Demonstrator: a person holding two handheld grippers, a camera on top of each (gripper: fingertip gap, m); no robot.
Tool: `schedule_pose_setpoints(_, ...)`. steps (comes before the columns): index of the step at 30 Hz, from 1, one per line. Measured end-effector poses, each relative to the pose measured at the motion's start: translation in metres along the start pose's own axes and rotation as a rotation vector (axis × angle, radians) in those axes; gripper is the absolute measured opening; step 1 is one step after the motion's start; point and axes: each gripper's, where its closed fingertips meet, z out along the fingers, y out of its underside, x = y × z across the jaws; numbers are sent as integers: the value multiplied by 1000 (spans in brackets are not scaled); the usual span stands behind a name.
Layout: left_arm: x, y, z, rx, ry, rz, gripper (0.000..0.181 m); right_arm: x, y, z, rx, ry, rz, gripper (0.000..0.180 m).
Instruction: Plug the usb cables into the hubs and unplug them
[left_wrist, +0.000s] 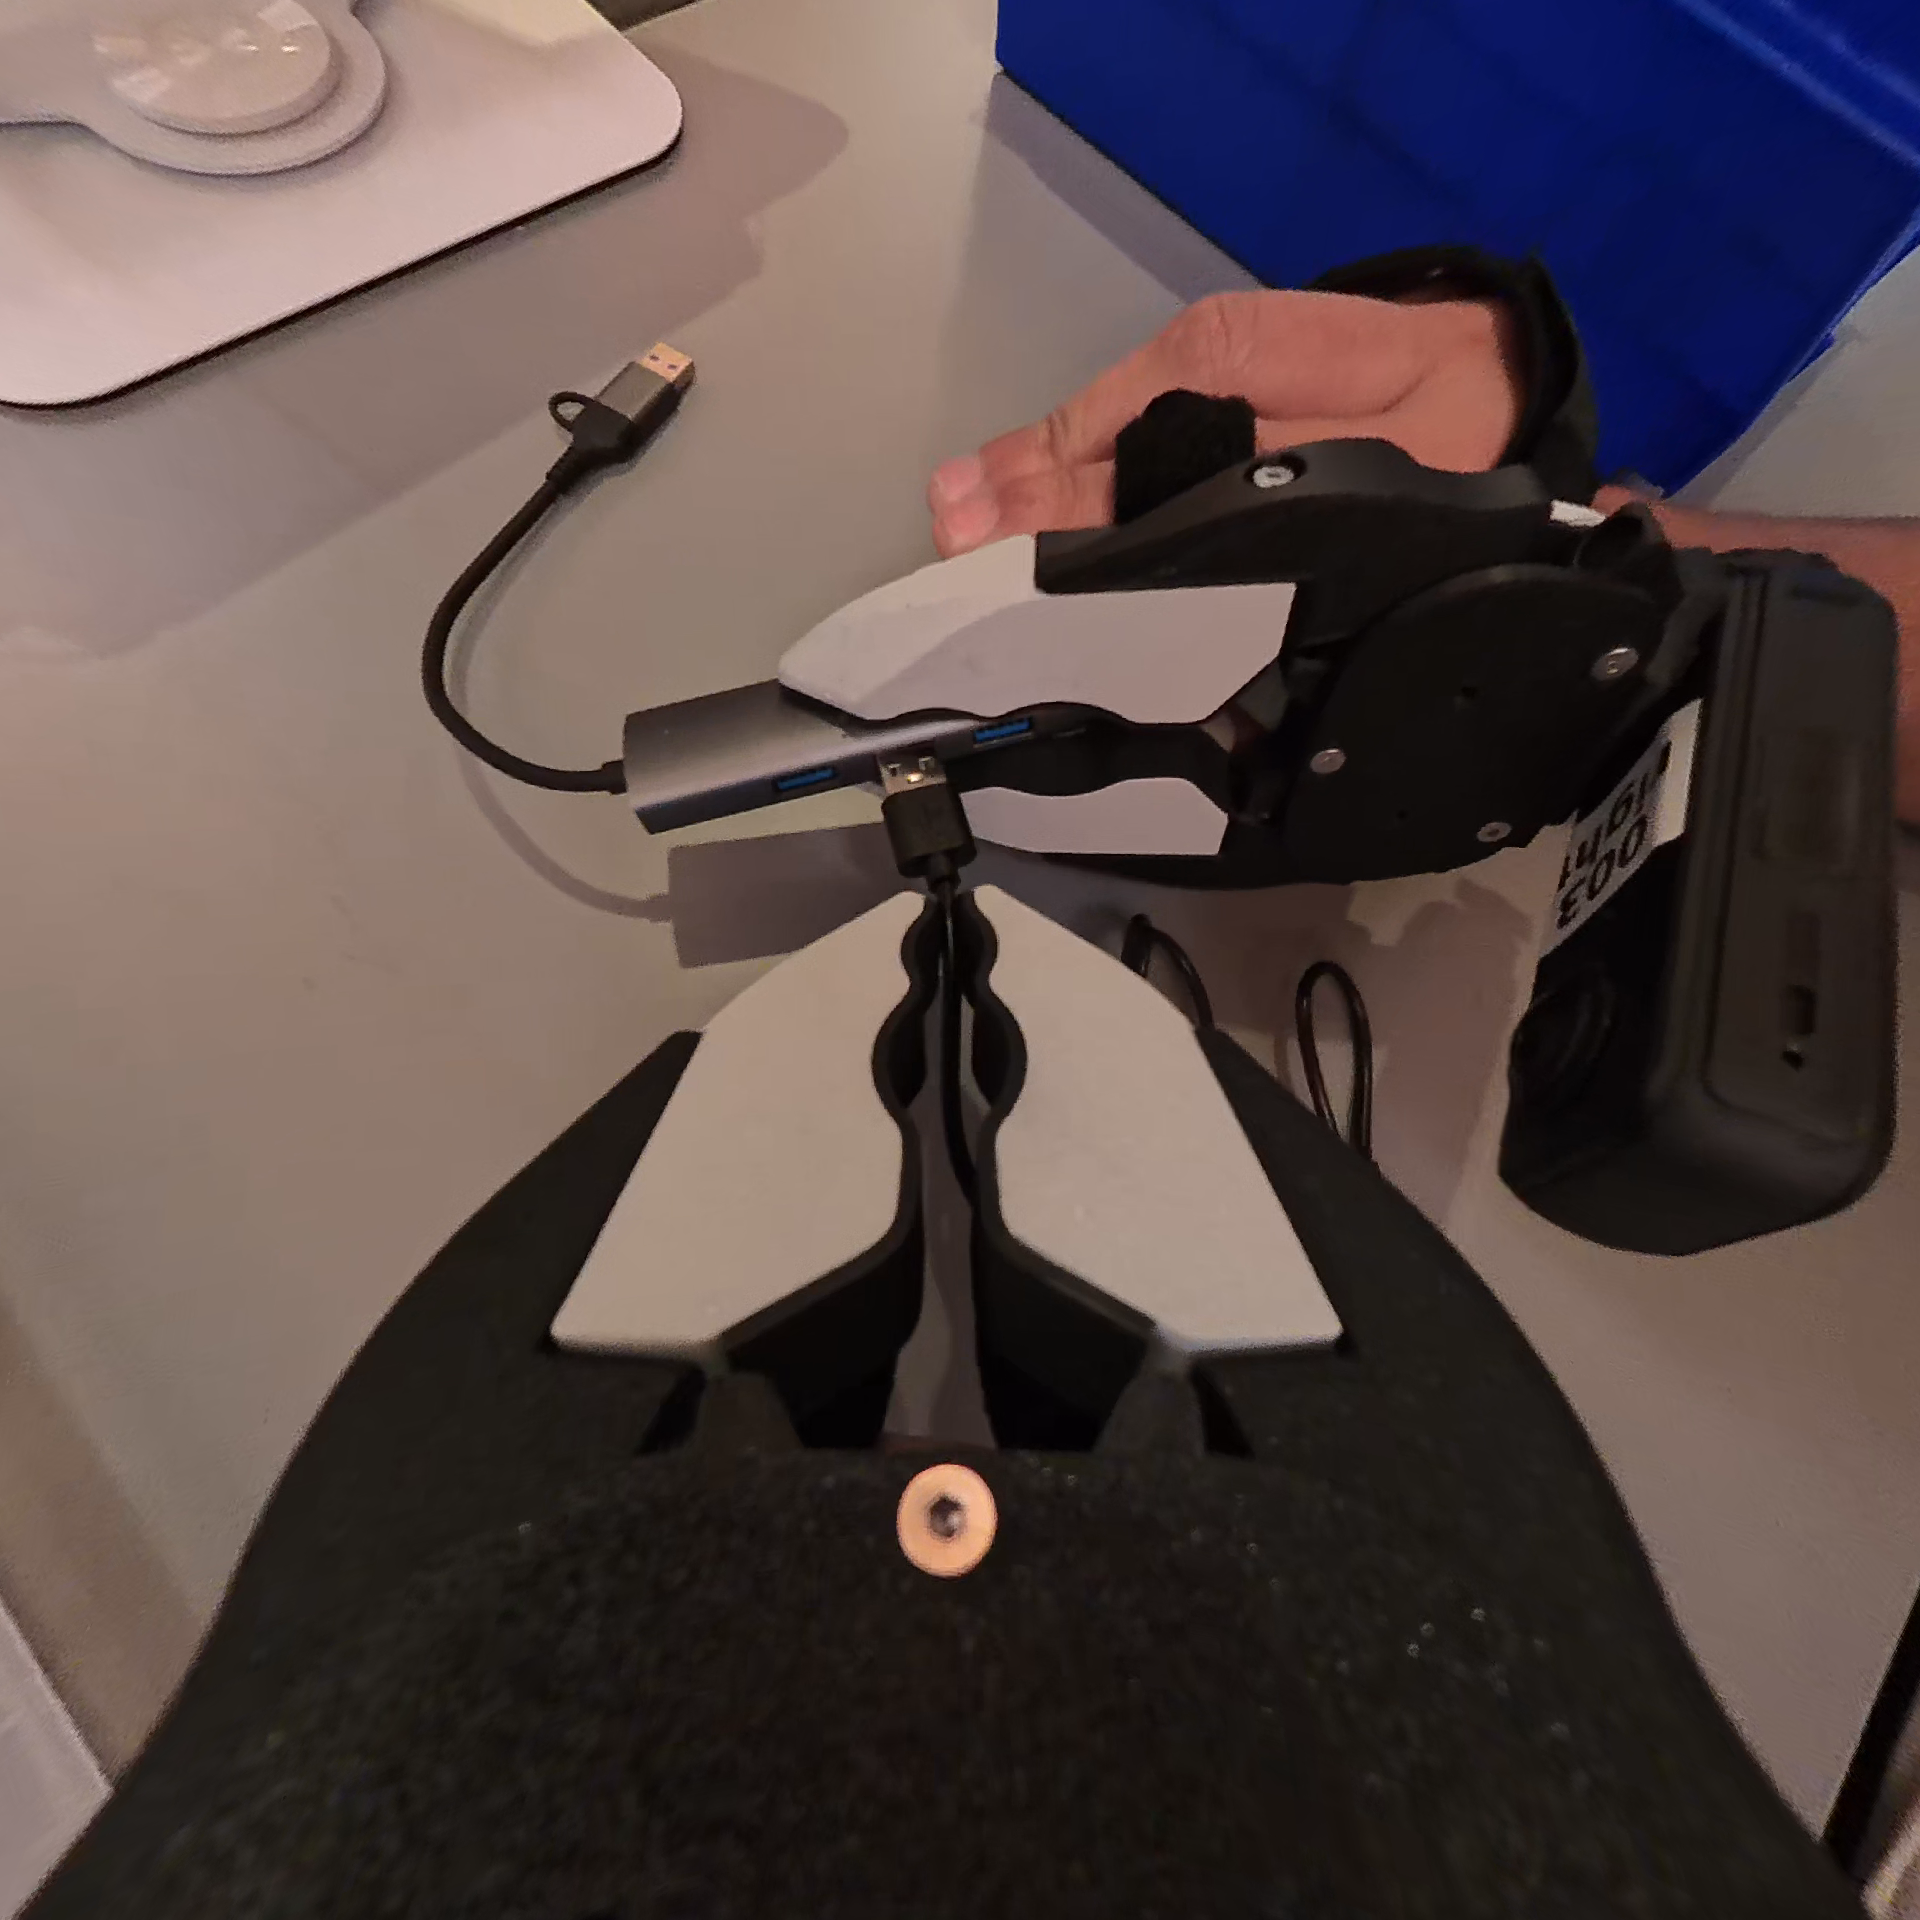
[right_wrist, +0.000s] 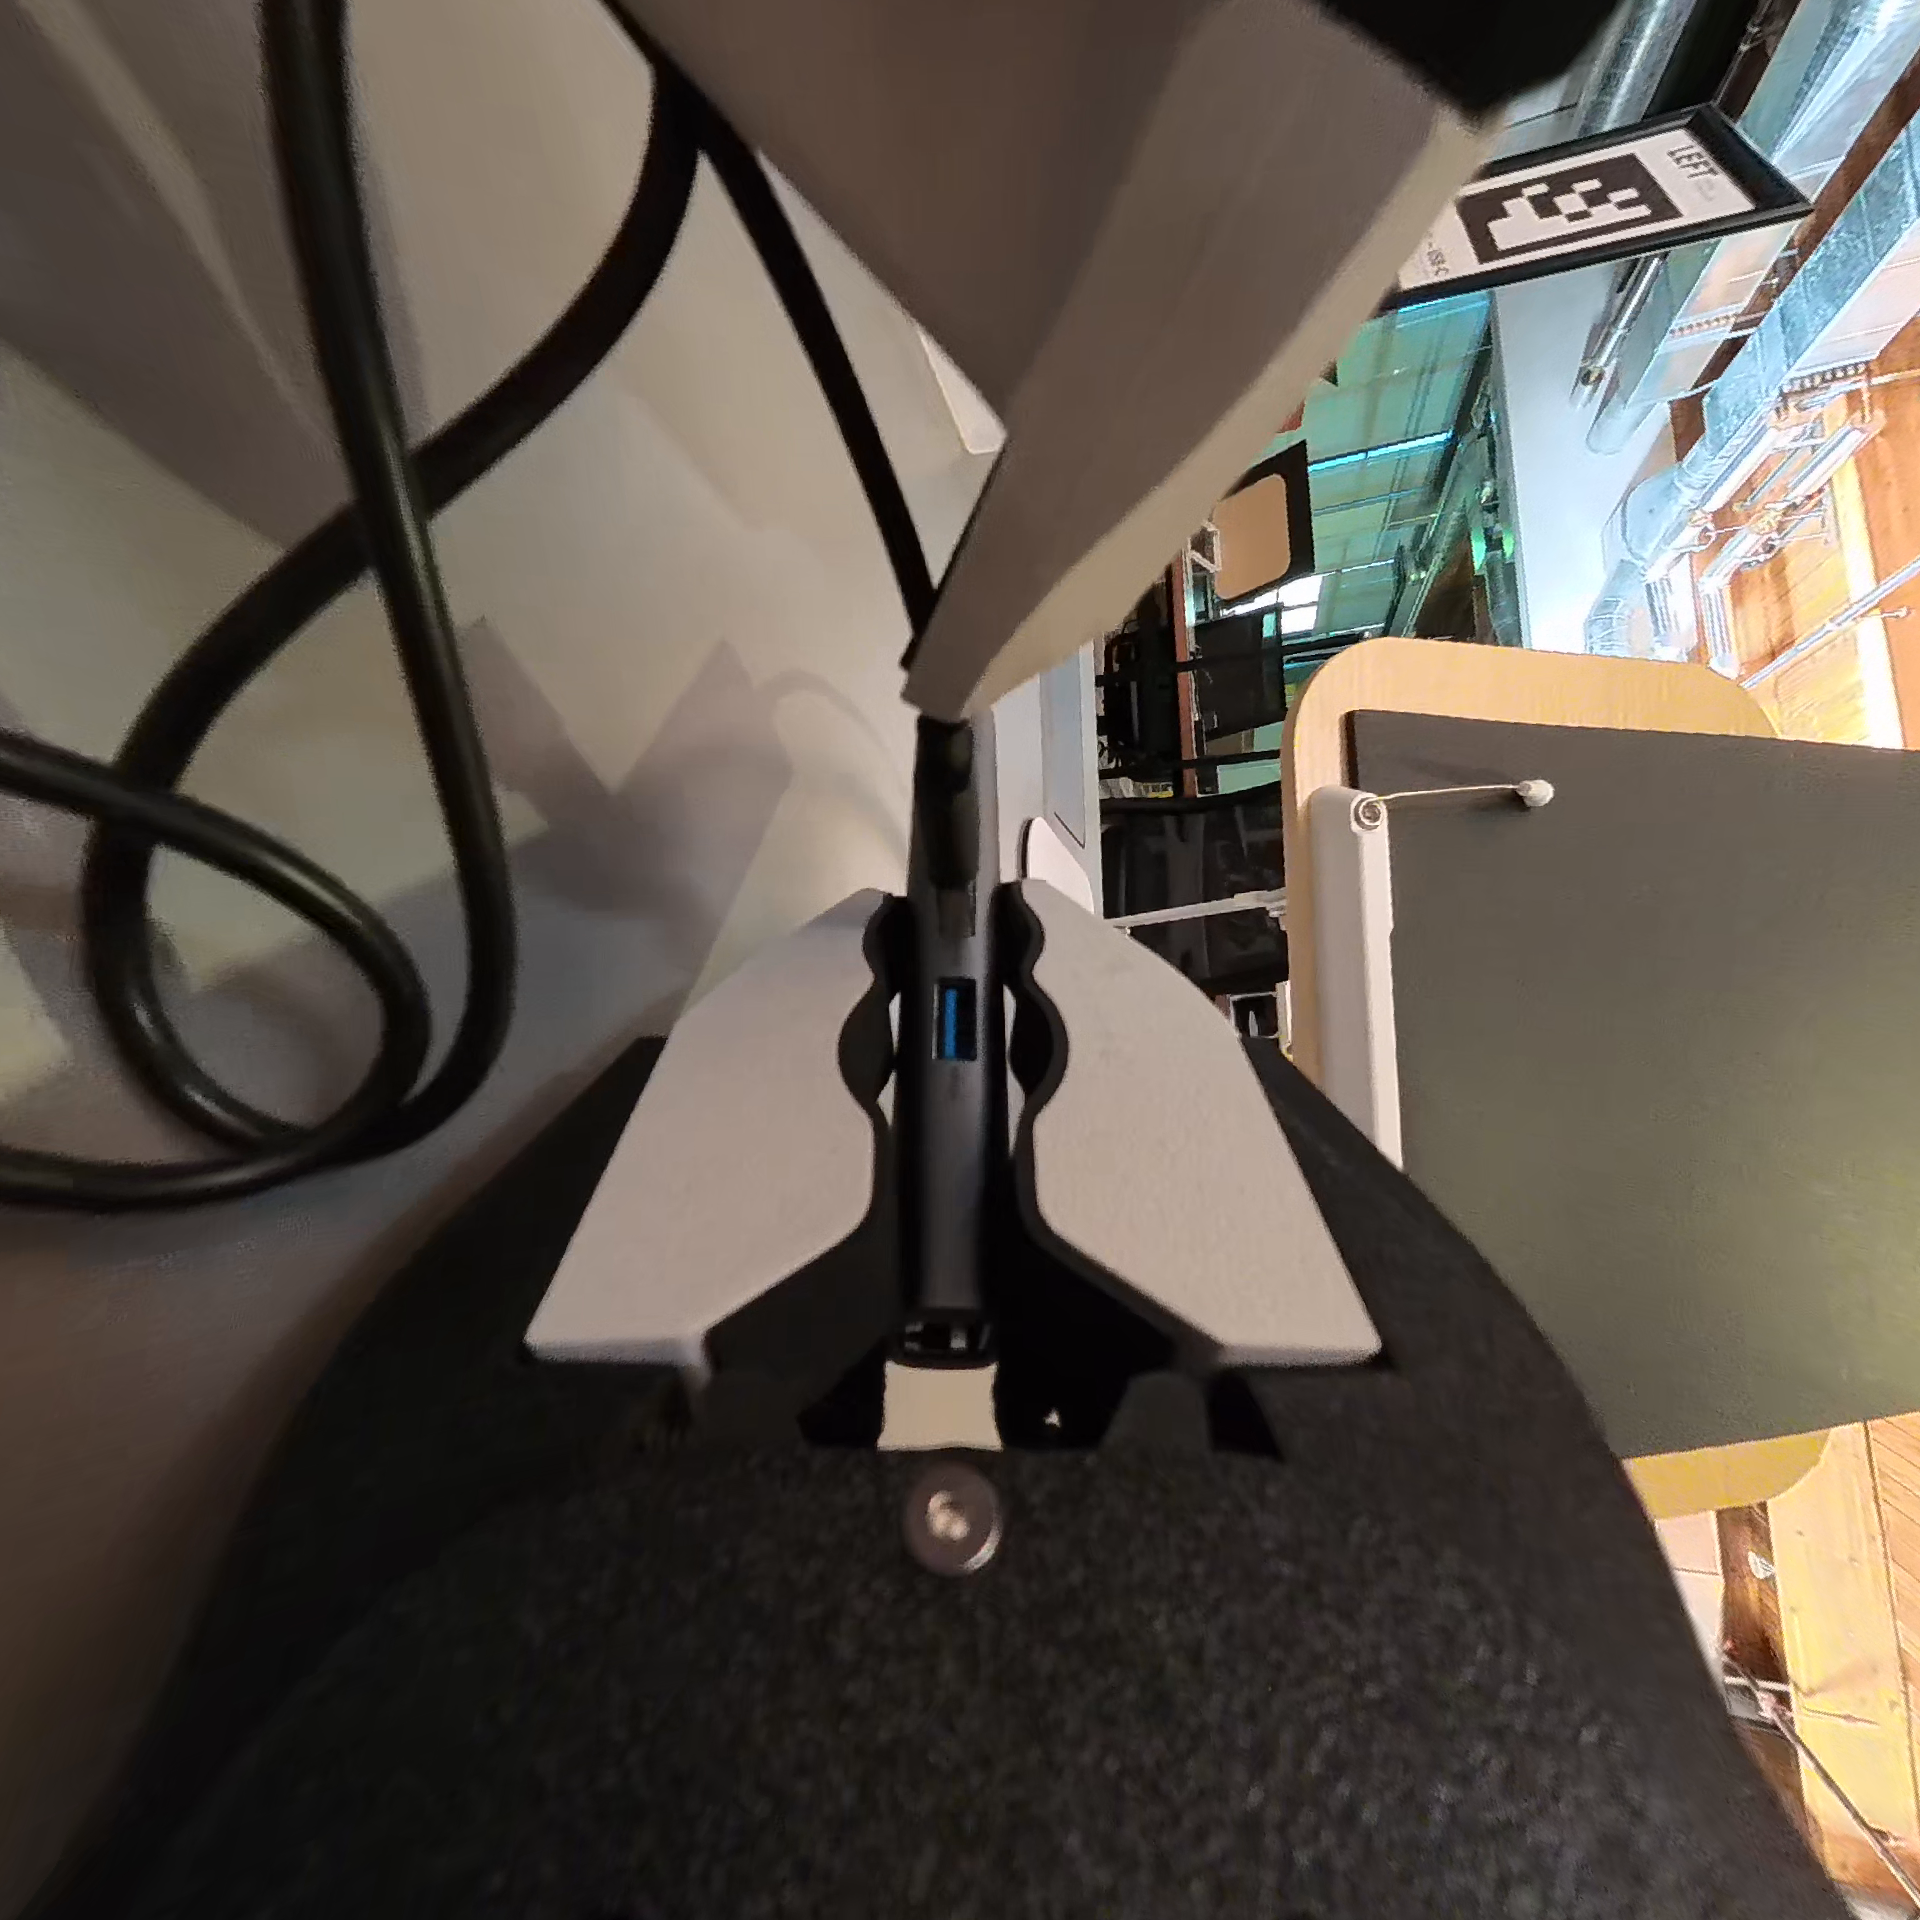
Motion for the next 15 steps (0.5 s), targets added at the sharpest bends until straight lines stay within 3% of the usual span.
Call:
schedule_pose_setpoints(1,1,-1,0,6,4,2,2,1,0,-1,5,2,6,18)
schedule_pose_setpoints(5,-5,0,-9,-4,-42,33,2,2,-3,-2,47,-10,59,18)
schedule_pose_setpoints(8,-25,-1,-38,-29,-219,168,2,3,3,-1,39,-15,91,18)
schedule_pose_setpoints(13,-54,-6,-103,-172,-783,761,2,10,7,0,53,-15,206,18)
schedule_pose_setpoints(15,-44,-4,-111,-246,-958,1031,2,10,7,0,55,-20,215,18)
